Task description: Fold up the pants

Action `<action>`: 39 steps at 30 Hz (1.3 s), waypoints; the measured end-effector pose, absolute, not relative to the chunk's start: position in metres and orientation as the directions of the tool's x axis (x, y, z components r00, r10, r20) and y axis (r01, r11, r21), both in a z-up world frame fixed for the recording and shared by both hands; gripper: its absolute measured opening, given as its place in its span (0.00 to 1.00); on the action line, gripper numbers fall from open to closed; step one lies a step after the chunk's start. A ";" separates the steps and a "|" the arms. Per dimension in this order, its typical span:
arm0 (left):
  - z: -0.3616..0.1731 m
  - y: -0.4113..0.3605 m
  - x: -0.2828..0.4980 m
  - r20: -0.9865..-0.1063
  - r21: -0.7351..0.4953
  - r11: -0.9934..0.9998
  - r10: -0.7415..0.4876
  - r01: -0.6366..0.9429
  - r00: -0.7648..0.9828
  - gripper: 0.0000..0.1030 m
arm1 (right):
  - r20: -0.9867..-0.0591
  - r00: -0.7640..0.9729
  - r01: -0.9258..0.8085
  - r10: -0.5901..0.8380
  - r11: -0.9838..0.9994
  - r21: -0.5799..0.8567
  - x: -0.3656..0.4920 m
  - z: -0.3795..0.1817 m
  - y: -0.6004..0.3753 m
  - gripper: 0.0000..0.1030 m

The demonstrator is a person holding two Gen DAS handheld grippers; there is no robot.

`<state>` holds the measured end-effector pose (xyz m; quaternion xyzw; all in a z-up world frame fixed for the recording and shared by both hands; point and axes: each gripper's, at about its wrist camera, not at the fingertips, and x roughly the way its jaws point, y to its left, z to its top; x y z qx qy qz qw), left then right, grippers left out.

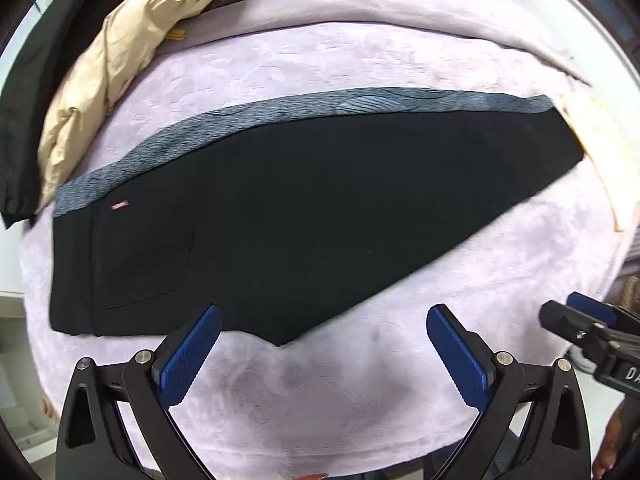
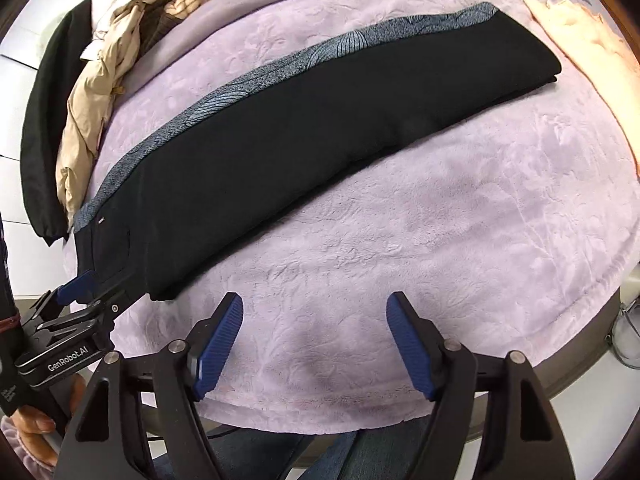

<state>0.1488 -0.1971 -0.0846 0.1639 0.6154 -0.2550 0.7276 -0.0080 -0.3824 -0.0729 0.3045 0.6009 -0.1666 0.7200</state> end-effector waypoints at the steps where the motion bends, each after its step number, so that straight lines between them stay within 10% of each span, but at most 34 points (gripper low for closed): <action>1: -0.087 -0.198 0.149 -0.979 -0.080 0.811 -0.172 0.579 0.106 1.00 | -0.968 0.218 0.607 0.125 0.759 0.235 -0.008 -0.072 -0.381 0.77; 39: -0.080 -0.377 0.090 -0.994 0.089 0.927 0.059 0.364 0.093 1.00 | -0.905 0.338 0.623 0.258 0.660 0.421 -0.064 -0.088 -0.678 0.78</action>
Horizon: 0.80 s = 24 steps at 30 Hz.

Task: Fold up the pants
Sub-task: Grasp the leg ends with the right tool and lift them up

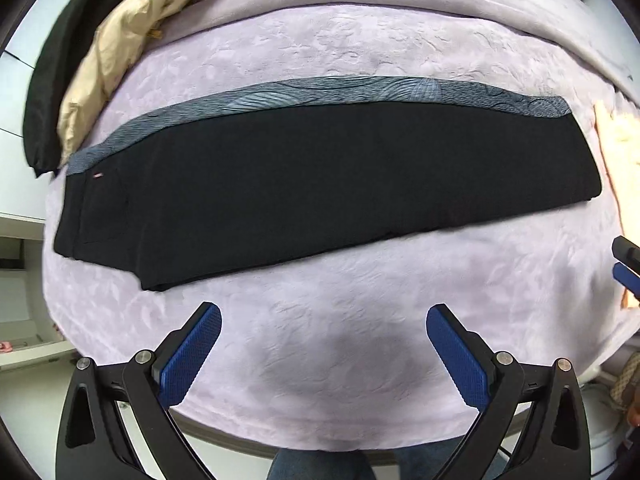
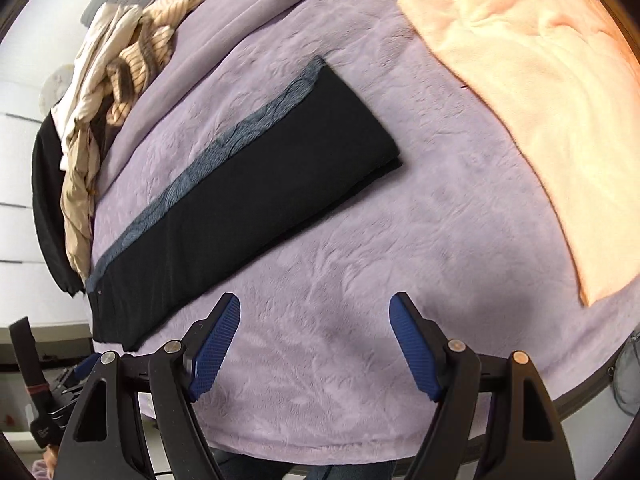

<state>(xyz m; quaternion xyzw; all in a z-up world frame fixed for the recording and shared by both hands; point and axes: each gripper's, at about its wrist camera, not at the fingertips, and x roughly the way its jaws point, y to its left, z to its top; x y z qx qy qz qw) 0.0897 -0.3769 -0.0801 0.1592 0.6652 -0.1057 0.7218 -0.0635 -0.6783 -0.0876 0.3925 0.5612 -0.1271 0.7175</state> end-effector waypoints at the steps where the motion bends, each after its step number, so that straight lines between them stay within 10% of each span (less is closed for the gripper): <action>1: -0.082 -0.382 0.092 -0.996 0.068 0.925 0.041 0.375 0.080 1.00 | -0.897 0.350 0.630 0.270 0.641 0.439 -0.064 -0.090 -0.684 0.78; 24: -0.174 -0.456 0.145 -0.985 0.043 0.930 -0.021 0.364 0.172 1.00 | -0.582 0.711 0.524 0.394 0.254 0.813 -0.020 -0.196 -0.738 0.61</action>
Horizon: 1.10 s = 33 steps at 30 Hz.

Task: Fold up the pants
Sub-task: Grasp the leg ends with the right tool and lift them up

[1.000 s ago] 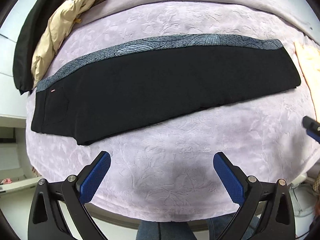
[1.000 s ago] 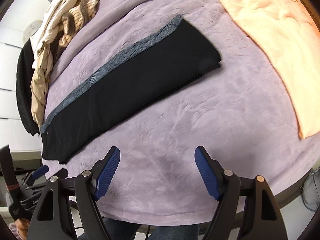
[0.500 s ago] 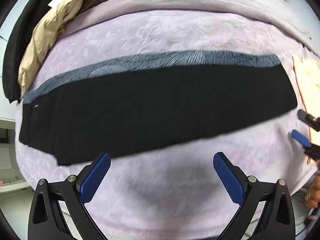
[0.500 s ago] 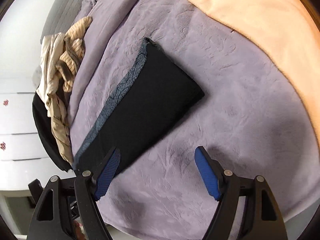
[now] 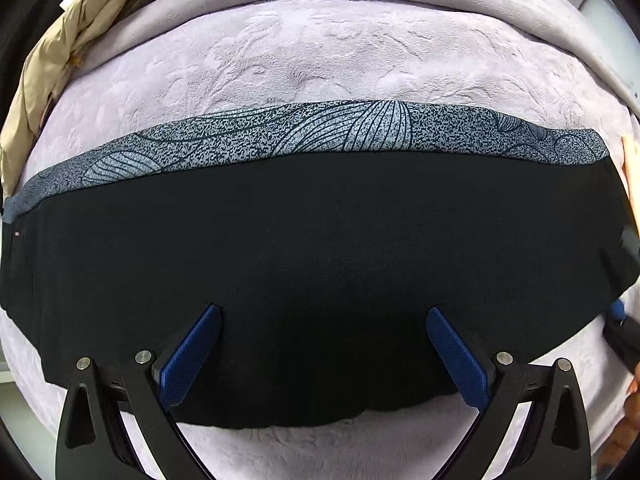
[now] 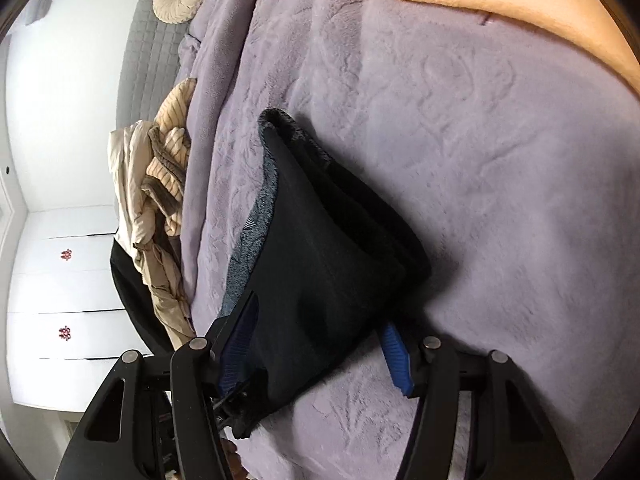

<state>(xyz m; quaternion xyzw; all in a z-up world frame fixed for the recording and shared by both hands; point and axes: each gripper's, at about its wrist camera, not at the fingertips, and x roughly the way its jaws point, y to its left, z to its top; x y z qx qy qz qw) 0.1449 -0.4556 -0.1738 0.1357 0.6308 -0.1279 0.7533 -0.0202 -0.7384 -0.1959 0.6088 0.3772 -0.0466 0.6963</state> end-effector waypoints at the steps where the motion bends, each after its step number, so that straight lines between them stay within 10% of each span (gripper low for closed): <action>1: -0.174 -0.456 0.145 -0.985 0.046 0.929 -0.018 0.368 0.169 1.00 | -0.579 0.713 0.522 0.395 0.253 0.815 -0.014 -0.196 -0.738 0.61; 3: -0.166 -0.457 0.148 -0.985 0.048 0.928 -0.018 0.370 0.173 0.99 | -0.594 0.698 0.541 0.400 0.249 0.803 -0.003 -0.201 -0.739 0.57; 5: -0.153 -0.459 0.154 -0.973 0.079 0.924 -0.011 0.375 0.230 0.90 | -0.594 0.693 0.552 0.409 0.230 0.801 0.001 -0.206 -0.740 0.14; 15: -0.188 -0.504 0.204 -0.926 0.208 0.897 0.053 0.390 0.373 0.91 | -0.545 0.721 0.424 0.429 0.349 0.836 0.015 -0.170 -0.731 0.12; 33: -0.132 -0.359 0.164 -0.962 0.028 0.920 -0.080 0.390 0.259 0.90 | -0.662 0.698 0.290 0.273 0.737 0.610 0.052 -0.043 -0.614 0.13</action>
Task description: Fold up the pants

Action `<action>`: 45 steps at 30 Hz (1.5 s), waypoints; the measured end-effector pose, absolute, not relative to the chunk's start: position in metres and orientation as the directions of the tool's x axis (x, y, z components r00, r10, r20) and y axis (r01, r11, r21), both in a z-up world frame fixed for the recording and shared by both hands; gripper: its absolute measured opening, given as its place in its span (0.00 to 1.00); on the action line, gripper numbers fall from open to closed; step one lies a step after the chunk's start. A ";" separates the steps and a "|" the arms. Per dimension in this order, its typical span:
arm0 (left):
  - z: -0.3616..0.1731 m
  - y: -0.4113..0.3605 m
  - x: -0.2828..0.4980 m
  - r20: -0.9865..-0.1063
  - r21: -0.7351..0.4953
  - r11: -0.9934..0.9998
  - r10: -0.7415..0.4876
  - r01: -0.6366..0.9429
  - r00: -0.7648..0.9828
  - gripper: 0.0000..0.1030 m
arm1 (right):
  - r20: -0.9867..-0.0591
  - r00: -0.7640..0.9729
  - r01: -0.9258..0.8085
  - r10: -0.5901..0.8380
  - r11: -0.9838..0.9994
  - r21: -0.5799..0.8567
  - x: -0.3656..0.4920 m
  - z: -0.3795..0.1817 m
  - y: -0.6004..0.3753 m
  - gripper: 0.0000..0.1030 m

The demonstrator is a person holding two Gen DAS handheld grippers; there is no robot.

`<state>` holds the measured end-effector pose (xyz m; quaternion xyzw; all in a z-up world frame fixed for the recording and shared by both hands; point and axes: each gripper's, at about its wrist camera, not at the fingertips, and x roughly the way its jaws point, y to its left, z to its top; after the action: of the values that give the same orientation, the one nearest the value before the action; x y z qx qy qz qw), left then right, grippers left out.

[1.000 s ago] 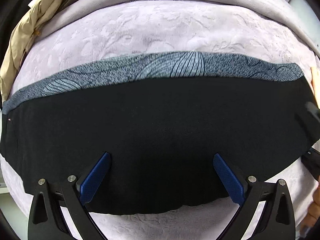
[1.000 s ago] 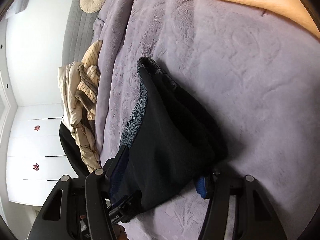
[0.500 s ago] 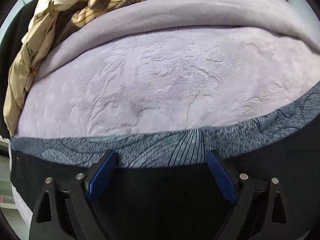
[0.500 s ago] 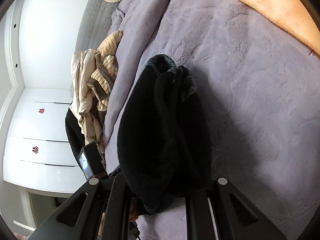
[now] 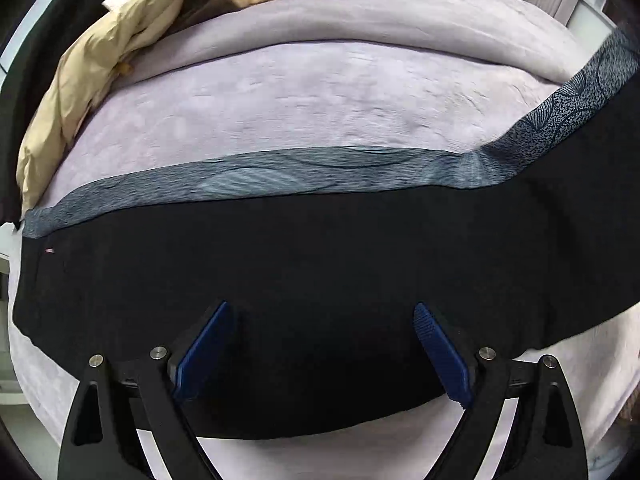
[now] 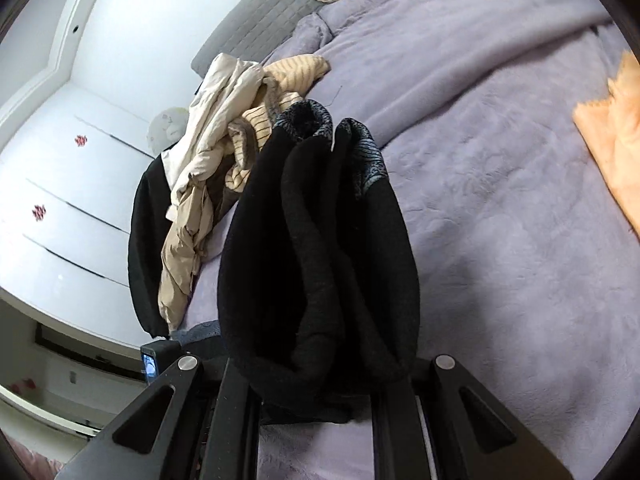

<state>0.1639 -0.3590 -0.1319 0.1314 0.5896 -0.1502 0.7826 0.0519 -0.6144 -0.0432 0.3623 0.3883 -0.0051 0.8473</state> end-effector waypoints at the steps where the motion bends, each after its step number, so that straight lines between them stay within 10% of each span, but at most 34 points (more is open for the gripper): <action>1: -0.130 -0.349 0.169 -0.962 0.029 0.920 -0.081 0.391 0.261 0.90 | -0.672 0.693 0.279 0.260 0.763 0.583 0.057 -0.037 -0.598 0.13; 11: -0.114 -0.195 0.204 -0.957 0.075 0.958 -0.009 0.277 0.290 0.90 | -0.885 0.452 0.171 0.107 0.964 0.204 0.139 -0.091 -0.366 0.16; 17: -0.114 -0.143 0.220 -0.958 0.084 0.970 0.016 0.229 0.285 0.90 | -0.917 0.340 0.046 -0.209 0.978 -0.206 0.152 -0.131 -0.261 0.62; 22: -0.101 -0.133 0.216 -0.959 0.036 0.968 -0.037 0.248 0.282 0.90 | -0.898 0.440 -0.083 0.006 0.996 -0.034 0.117 -0.079 -0.240 0.65; 28: -0.089 -0.175 0.215 -0.954 -0.148 0.912 -0.234 0.383 0.189 0.90 | -0.864 0.406 0.440 0.298 0.765 0.471 0.088 -0.104 -0.385 0.65; 33: -0.113 -0.240 0.203 -0.963 -0.199 0.864 -0.261 0.463 0.073 0.89 | -0.786 0.464 0.573 0.410 0.537 0.619 0.073 -0.142 -0.441 0.51; 36: -0.133 -0.259 0.193 -0.972 -0.197 0.859 -0.233 0.473 0.018 0.66 | -0.725 0.509 0.625 0.464 0.380 0.682 0.069 -0.167 -0.456 0.44; 39: -0.146 -0.259 0.190 -0.976 -0.197 0.868 -0.217 0.456 -0.008 0.59 | -0.704 0.518 0.681 0.485 0.265 0.683 0.065 -0.188 -0.460 0.09; 45: -0.123 -0.247 0.177 -0.973 -0.099 0.869 -0.186 0.485 0.135 0.59 | -0.685 0.527 0.590 0.504 0.363 0.721 0.081 -0.157 -0.441 0.05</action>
<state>0.1765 -0.2470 -0.1226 0.1210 0.6177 -0.2256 0.7436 0.0813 -0.4407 -0.1567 0.5634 0.4855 -0.0321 0.6677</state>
